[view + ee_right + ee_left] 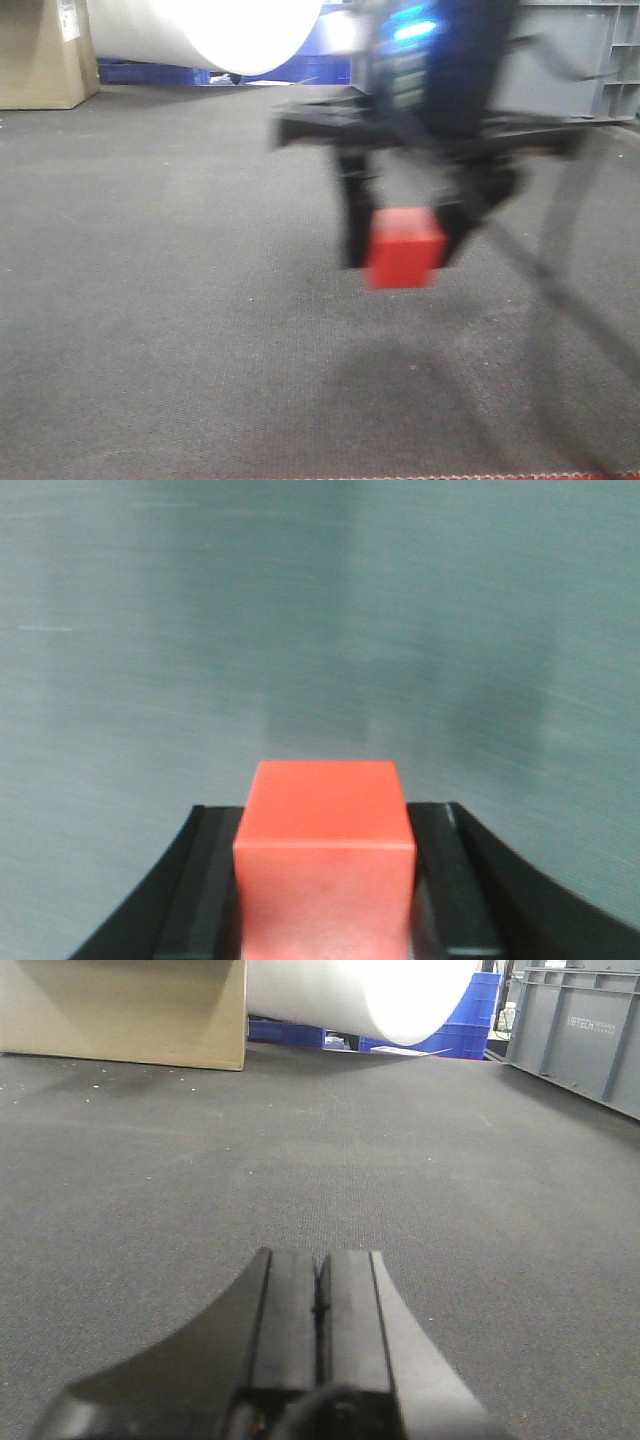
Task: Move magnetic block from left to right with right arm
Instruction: 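Lower the held red cube onto the carpet with the right gripper, then open the right gripper to release the red cube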
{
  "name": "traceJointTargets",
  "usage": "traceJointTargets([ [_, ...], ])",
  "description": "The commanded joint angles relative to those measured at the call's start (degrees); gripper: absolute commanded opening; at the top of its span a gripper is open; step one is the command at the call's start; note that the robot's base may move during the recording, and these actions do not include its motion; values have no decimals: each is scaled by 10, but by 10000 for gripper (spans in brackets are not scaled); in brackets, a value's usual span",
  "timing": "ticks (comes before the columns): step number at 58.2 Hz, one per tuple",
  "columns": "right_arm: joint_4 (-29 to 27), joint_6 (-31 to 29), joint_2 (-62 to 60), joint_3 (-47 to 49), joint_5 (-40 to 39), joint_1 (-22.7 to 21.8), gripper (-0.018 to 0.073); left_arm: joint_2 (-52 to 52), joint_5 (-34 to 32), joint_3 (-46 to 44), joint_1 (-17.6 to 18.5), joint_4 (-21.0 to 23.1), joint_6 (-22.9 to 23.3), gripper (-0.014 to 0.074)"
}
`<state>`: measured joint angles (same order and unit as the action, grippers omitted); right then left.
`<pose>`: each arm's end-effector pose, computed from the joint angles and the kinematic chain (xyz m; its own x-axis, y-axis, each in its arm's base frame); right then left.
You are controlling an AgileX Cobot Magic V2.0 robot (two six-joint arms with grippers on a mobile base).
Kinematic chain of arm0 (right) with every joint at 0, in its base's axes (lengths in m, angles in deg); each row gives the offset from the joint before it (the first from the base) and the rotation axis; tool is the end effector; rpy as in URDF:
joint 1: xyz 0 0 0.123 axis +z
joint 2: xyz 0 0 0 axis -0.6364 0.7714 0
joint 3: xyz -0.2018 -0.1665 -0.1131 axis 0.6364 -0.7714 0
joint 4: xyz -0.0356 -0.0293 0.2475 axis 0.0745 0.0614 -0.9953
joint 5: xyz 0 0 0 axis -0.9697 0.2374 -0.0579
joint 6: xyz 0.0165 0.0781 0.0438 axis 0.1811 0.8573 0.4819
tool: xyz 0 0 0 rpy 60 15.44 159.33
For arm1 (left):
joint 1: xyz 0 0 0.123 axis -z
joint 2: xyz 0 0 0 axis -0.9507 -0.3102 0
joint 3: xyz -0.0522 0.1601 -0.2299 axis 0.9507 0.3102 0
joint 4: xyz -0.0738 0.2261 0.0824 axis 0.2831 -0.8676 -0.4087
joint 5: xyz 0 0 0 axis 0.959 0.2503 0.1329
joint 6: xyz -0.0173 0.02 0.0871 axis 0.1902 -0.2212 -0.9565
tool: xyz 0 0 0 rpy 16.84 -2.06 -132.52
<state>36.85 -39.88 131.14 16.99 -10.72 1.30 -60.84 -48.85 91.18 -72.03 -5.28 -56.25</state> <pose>0.2705 0.2337 0.2479 -0.9715 -0.0585 -0.2297 -0.0988 0.9808 0.1682 0.0568 0.0000 0.2003 0.0392 -0.0464 -0.9982 0.0015 0.9989 -0.0464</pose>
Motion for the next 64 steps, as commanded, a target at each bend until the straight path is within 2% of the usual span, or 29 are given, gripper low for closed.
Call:
traceJointTargets([
  [1,4,17,19,66,19,21,363,5,-48,5,2,1,4,-126],
  [11,4,33,80,139,55,39,363,5,-48,5,2,1,4,-126],
  [20,4,41,100,152,59,39,363,5,-48,5,2,1,4,-126],
  [32,4,109,100,152,61,38,363,5,-48,5,2,1,4,-126],
  [64,4,97,100,152,76,38,365,5,-48,5,2,1,4,-126],
])
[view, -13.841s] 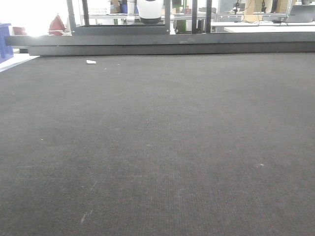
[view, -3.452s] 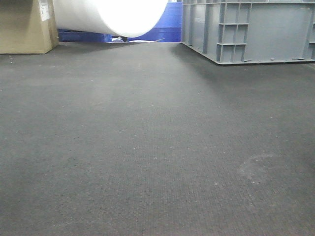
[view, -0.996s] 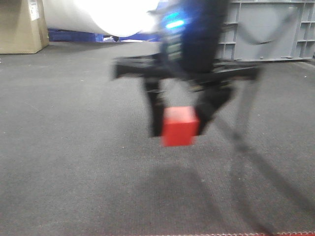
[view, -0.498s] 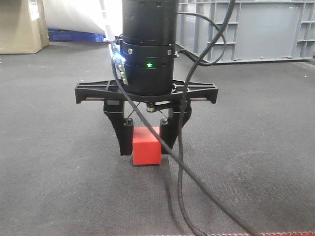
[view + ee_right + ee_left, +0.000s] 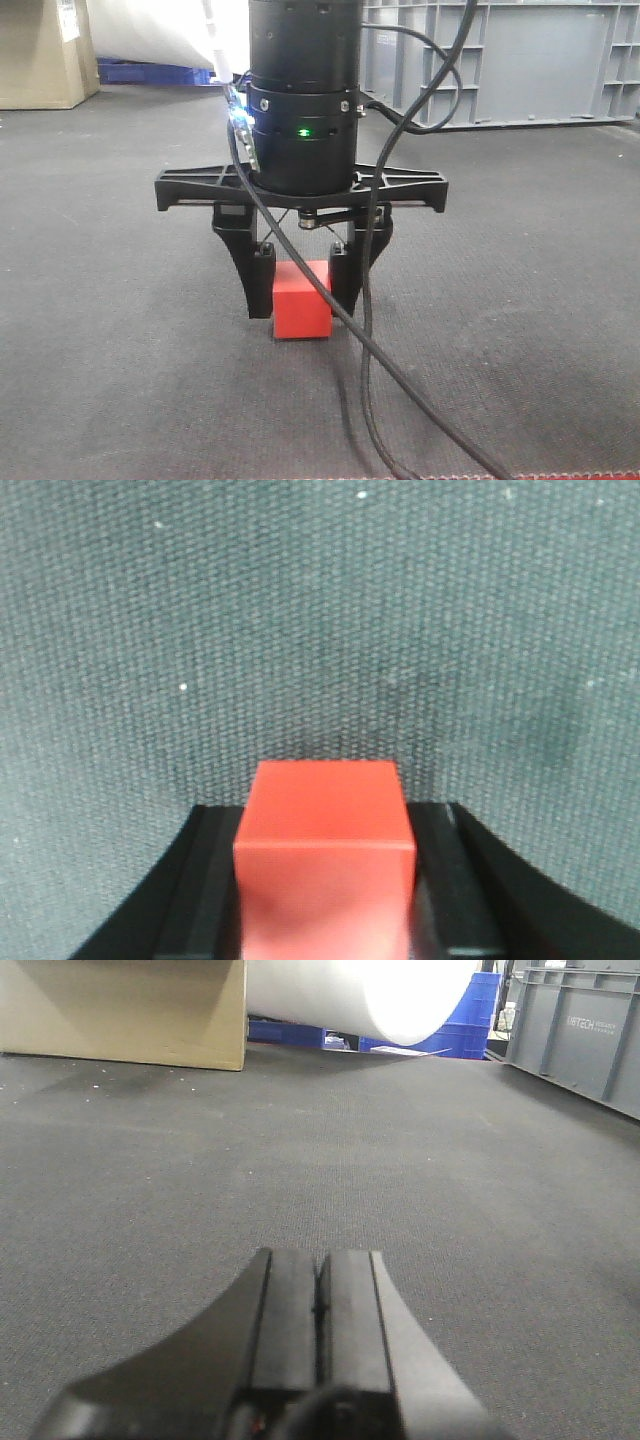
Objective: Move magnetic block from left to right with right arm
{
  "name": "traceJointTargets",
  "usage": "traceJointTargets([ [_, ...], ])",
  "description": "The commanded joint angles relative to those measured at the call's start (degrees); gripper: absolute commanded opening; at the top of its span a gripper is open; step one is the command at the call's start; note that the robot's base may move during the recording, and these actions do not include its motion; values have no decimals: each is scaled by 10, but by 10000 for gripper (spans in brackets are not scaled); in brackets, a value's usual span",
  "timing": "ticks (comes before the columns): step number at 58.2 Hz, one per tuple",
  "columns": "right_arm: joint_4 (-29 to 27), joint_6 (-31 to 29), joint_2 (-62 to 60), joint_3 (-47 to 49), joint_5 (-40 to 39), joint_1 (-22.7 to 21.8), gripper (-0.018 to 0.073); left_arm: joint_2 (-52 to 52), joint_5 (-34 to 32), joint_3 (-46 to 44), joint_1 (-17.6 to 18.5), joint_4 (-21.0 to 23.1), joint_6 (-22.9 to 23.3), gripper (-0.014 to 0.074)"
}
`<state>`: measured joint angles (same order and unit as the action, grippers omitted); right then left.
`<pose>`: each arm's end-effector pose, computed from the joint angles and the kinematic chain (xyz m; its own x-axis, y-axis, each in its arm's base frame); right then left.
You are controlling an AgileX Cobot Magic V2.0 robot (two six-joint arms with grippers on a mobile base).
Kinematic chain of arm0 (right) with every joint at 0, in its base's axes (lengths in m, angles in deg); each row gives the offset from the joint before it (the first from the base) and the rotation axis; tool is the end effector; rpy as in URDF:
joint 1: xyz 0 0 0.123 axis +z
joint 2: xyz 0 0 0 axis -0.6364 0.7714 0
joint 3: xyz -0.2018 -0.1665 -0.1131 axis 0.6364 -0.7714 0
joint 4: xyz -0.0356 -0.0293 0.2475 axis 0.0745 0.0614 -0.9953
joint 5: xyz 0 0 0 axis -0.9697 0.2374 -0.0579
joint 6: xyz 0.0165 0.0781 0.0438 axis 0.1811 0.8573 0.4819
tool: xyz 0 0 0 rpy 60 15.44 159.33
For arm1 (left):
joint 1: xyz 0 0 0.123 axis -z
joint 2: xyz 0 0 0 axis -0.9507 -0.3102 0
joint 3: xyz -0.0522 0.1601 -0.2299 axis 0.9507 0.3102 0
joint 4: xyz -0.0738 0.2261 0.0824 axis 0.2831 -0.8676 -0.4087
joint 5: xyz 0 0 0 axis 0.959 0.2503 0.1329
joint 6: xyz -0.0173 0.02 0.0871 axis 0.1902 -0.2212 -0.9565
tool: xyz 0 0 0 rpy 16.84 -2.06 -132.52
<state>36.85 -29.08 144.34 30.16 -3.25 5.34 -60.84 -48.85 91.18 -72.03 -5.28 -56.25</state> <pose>0.2874 0.2861 0.2182 -0.9933 0.0436 -0.1071 0.0312 0.9929 0.1149 0.0568 0.0000 0.2003 0.0392 -0.0464 -0.9982 0.0015 0.9989 -0.0464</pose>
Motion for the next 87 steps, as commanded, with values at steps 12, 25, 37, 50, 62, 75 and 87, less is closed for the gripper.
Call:
traceJointTargets([
  [12,4,-30,-32,20,0,-2,546,5,-48,5,2,1,4,-126],
  [25,0,-30,-33,20,0,-2,615,5,-48,5,2,1,4,-126],
  [37,0,-30,-51,20,0,-2,615,5,-48,5,2,1,4,-126],
  [50,4,-55,-102,16,1,-2,615,5,-48,5,2,1,4,-126],
  [62,-4,-100,-157,-20,-11,-25,615,5,-48,5,2,1,4,-126],
  [75,-28,-247,-242,-135,-69,-86,600,5,-48,5,2,1,4,-126],
  [87,-53,-296,-342,-244,-125,-176,305,5,-48,5,2,1,4,-126],
])
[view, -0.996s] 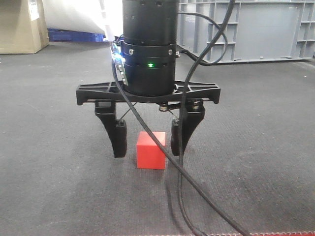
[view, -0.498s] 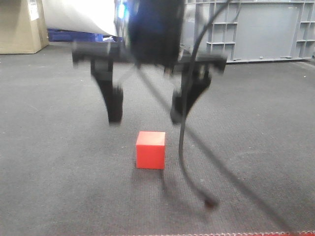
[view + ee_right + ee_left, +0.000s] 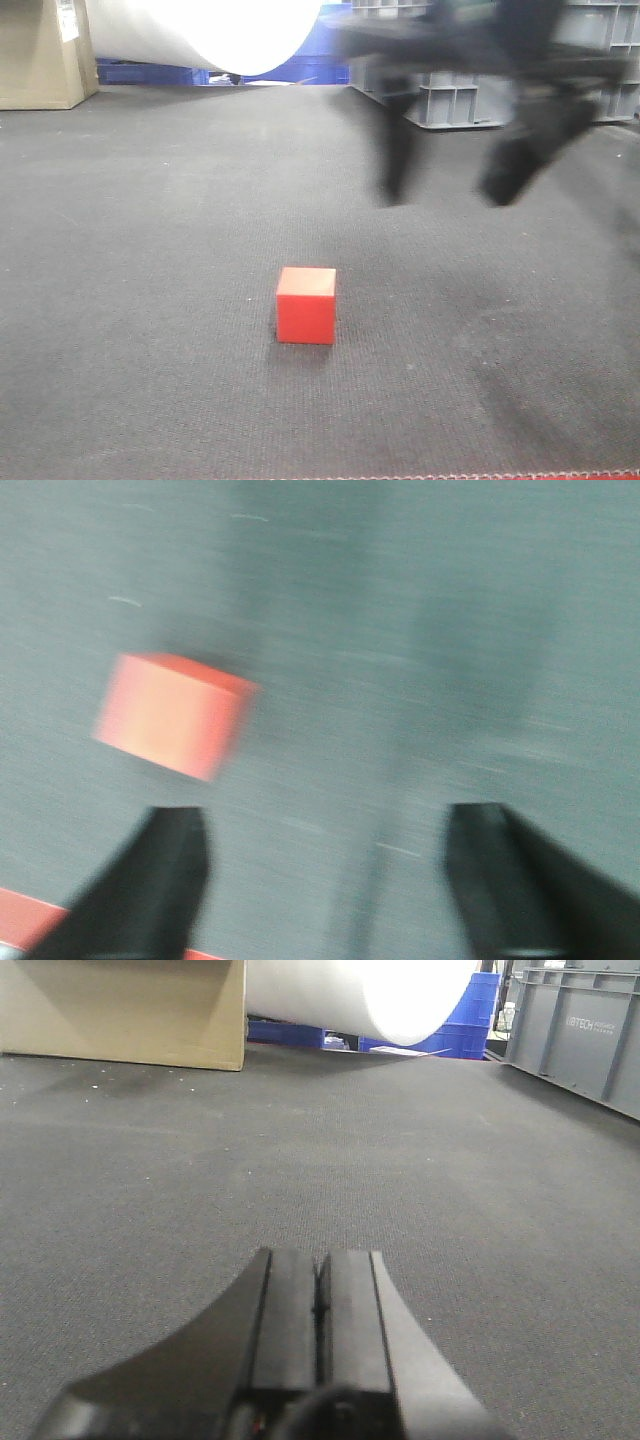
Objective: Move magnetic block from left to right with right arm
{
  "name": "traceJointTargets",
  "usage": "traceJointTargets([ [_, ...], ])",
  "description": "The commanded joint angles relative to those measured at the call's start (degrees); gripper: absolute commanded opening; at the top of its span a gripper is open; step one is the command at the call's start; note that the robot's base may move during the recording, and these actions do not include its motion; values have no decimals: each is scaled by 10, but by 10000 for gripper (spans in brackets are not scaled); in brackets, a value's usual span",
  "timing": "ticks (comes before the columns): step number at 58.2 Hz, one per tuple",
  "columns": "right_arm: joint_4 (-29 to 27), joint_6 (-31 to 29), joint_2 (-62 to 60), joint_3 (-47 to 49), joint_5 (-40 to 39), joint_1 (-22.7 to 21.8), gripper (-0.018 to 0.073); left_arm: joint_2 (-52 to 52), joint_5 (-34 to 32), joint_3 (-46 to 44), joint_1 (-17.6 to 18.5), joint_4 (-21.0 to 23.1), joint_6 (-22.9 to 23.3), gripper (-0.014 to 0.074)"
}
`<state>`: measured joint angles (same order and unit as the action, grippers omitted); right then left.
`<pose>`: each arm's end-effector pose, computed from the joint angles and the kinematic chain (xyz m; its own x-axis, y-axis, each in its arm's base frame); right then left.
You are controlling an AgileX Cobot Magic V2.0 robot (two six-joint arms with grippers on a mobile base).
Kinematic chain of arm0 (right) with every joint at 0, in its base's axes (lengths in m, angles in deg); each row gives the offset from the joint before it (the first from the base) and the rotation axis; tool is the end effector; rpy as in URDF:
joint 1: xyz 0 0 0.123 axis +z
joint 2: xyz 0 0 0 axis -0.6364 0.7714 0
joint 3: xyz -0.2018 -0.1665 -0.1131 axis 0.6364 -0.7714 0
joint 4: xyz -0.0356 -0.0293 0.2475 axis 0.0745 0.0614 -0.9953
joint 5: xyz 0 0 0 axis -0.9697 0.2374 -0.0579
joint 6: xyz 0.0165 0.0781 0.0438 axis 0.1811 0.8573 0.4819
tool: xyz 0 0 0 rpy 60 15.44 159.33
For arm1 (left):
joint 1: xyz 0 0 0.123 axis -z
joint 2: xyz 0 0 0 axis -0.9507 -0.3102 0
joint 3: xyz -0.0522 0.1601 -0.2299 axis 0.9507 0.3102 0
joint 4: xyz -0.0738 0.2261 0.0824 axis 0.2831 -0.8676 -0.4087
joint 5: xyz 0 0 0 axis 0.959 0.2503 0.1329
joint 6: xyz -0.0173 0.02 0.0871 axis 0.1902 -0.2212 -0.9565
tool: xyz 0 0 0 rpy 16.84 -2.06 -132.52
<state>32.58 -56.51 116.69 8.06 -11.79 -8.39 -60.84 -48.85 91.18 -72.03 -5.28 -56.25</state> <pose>0.2552 0.1606 0.2886 -0.9308 -0.1232 -0.3443 -0.2007 0.9591 0.1995 0.0568 0.0000 0.2003 0.0392 -0.0464 -0.9982 0.0015 0.9989 -0.0464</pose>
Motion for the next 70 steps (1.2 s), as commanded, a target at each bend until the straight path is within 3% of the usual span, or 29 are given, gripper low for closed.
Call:
traceJointTargets([
  [1,-11,-22,-73,-31,-43,-46,256,5,-48,5,2,1,4,-126],
  [8,-18,-24,-140,-98,-89,-111,37,5,-48,5,2,1,4,-126],
  [21,-36,-149,-244,-202,-163,-203,55,5,-48,5,2,1,4,-126],
  [33,-38,-157,-349,-291,-261,-258,55,5,-48,5,2,1,4,-126],
  [58,19,-158,-577,-477,-492,-265,55,5,-48,5,2,1,4,-126],
  [70,19,-158,-683,-526,-524,-265,55,5,-48,5,2,1,4,-126],
])
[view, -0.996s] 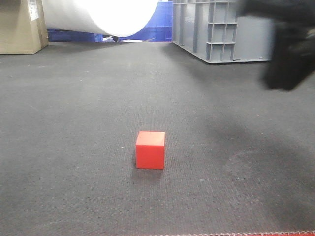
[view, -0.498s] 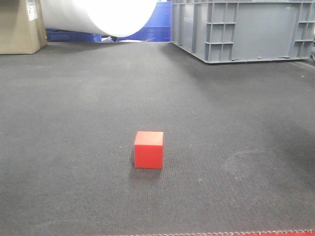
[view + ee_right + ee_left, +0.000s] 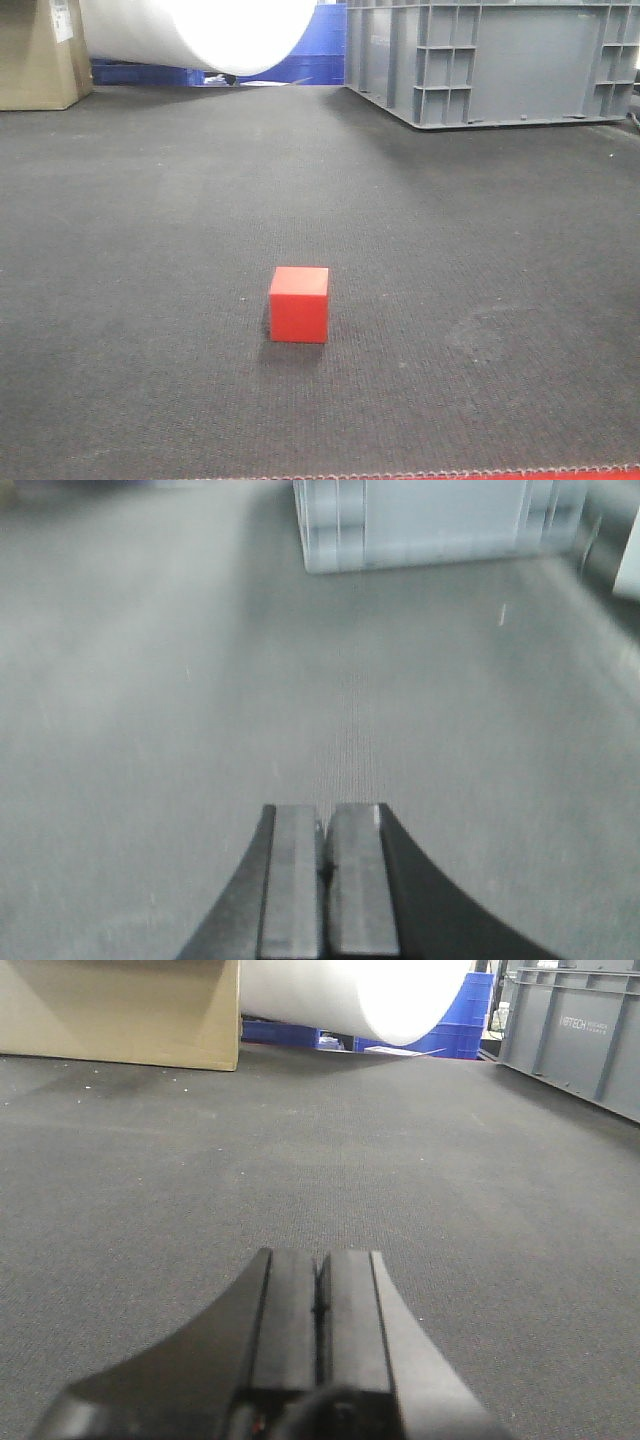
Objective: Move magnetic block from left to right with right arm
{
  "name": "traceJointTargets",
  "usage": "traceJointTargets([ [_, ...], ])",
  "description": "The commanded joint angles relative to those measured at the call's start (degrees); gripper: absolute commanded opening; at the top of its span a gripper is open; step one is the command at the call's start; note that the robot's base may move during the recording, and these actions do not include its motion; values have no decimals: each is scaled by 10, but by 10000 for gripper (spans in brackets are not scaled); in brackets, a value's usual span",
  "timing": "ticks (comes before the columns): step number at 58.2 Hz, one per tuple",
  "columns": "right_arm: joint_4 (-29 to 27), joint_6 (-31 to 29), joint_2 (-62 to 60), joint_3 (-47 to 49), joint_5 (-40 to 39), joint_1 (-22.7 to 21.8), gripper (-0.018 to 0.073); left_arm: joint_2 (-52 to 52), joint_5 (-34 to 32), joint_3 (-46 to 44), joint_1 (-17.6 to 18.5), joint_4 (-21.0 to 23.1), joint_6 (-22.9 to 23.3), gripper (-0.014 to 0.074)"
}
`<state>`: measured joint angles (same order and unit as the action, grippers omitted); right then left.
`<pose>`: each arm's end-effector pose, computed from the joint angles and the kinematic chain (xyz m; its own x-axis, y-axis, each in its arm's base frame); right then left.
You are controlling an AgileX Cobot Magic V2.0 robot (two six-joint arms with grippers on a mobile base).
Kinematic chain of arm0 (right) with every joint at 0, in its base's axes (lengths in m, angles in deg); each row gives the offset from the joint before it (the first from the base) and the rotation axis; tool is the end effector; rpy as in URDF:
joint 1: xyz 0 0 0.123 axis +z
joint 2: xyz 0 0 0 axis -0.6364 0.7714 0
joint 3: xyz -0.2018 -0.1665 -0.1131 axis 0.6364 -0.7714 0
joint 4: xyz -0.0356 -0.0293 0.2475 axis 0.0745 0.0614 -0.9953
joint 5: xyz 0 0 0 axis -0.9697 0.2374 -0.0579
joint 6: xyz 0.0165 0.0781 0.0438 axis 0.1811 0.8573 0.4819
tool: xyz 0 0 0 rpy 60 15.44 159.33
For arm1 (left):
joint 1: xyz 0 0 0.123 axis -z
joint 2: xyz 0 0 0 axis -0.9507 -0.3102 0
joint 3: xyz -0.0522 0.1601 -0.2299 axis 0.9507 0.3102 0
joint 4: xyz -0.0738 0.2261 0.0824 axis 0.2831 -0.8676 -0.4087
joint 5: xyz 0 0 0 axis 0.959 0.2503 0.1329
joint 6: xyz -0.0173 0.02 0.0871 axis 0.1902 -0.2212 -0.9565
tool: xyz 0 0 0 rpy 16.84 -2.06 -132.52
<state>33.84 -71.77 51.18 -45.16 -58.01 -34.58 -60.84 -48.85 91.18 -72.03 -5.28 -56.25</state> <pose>0.0886 0.0083 0.2611 -0.1553 0.1143 -0.9812 -0.0738 0.9892 0.1269 0.0568 0.0000 0.2003 0.0392 -0.0464 -0.9982 0.0015 0.9989 -0.0464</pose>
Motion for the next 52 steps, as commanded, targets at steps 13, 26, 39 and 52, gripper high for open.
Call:
traceJointTargets([
  [13,7,-5,-63,5,-56,-3,55,5,-48,5,2,1,4,-126],
  [26,7,-5,-63,5,-52,-3,55,5,-48,5,2,1,4,-126],
  [39,7,-5,-76,-22,-67,-3,55,5,-48,5,2,1,4,-126],
  [52,10,-5,-143,-103,-140,-3,55,5,-48,5,2,1,4,-126],
])
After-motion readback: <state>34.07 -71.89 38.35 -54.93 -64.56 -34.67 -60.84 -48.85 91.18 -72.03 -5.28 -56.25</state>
